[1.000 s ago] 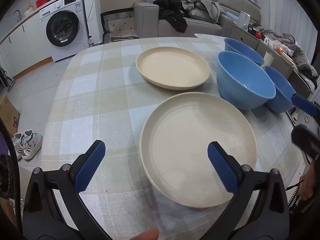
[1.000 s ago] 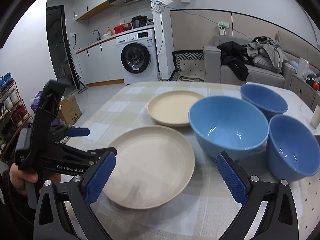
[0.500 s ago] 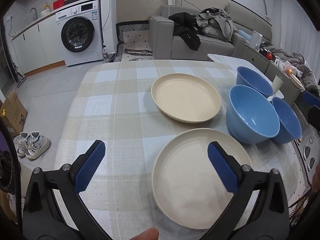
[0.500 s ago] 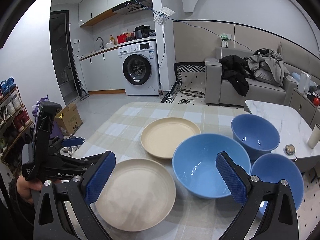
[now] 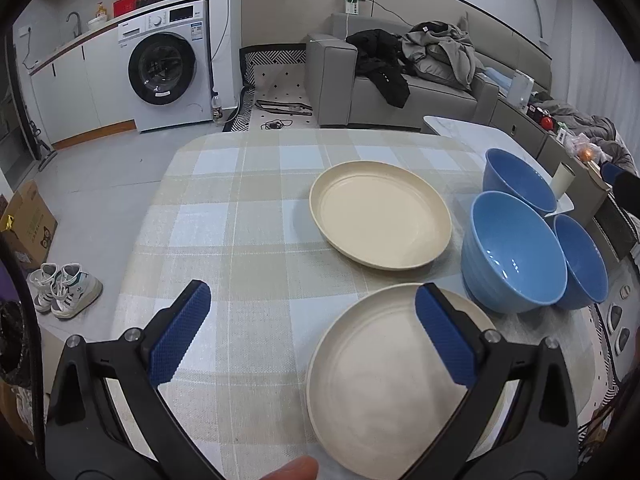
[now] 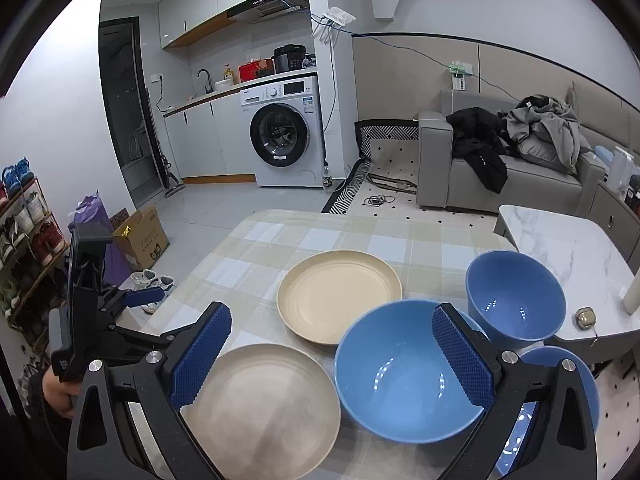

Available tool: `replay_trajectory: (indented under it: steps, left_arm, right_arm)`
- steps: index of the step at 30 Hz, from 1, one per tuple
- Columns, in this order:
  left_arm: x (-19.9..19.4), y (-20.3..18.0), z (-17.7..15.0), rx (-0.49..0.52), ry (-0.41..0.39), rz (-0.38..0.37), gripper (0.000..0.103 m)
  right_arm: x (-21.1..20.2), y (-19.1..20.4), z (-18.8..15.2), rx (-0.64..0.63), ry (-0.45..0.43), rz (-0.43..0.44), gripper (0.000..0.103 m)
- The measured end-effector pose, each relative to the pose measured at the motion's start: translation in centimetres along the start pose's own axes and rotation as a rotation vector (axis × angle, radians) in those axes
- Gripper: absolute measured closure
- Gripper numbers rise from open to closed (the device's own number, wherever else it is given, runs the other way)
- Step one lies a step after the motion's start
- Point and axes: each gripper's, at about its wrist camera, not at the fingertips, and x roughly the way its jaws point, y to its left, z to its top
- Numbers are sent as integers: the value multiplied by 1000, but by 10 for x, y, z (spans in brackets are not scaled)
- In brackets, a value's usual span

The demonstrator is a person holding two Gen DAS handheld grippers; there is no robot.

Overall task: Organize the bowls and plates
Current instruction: 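Withdraw both grippers and move them toward the smaller cream plate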

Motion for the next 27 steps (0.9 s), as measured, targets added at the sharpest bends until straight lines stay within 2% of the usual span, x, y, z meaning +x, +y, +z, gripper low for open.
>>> replay_trajectory:
  steps: [11,21,27]
  left_arm:
    - [30,6,22,-43,26,-3,1]
    - [71,10,45,-97,52,-7,1]
    - [97,6,53,-95,77,-4,1]
  right_arm:
    - [40,-19,34,-14,71,-19,1]
    - [84,-31,48,-48,156,-32,1]
    - [106,-42,52,-39,199,-38,1]
